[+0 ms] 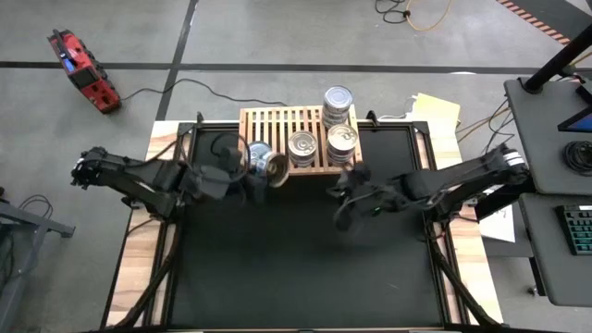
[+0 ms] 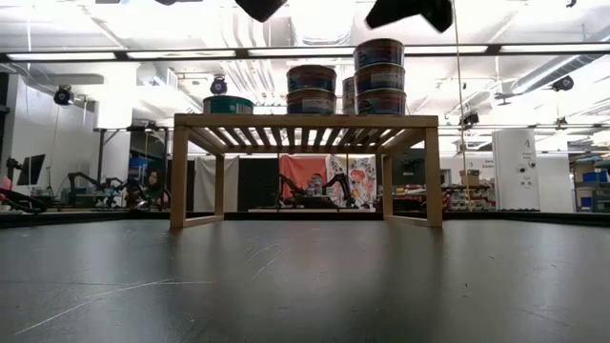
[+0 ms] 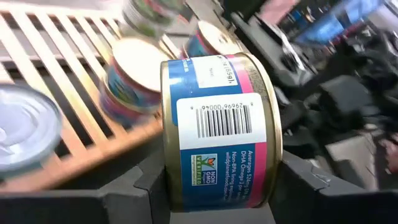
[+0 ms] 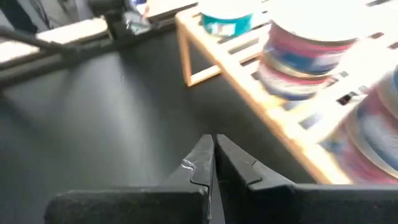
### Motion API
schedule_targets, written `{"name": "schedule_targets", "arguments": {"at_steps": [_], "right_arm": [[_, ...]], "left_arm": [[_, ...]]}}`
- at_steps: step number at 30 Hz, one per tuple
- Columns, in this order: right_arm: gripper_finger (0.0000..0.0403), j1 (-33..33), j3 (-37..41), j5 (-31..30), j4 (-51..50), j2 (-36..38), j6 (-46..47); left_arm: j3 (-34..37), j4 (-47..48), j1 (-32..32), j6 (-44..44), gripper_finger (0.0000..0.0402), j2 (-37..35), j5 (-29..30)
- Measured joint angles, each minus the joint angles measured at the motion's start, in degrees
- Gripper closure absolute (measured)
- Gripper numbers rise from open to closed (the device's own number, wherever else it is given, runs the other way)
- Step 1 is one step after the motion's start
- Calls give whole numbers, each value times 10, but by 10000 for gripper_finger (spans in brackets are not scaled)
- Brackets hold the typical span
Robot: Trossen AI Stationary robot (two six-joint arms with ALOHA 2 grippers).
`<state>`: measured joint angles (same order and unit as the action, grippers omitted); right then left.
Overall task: Stack canned seafood by type on shelf
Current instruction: Stack the blue pink tuna can on top of the blue pink tuna can on the shelf
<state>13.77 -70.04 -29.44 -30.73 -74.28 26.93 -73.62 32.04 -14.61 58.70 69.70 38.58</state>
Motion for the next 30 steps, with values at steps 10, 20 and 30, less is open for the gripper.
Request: {"name": "schedule_targets", "arguments": {"at_steps": [10,20,30], "right_arm": [[394,-6,0,-1,-59,97,37],[394,-6,0,29,-95,98,67],[394,-6,0,29,-111,101,70]], "left_arm": [[-24,-86,132,-42,224,0,-126],[4,-131,266,-21,224,25,-357],[4,-164,328,-5,224,67,-445]]}}
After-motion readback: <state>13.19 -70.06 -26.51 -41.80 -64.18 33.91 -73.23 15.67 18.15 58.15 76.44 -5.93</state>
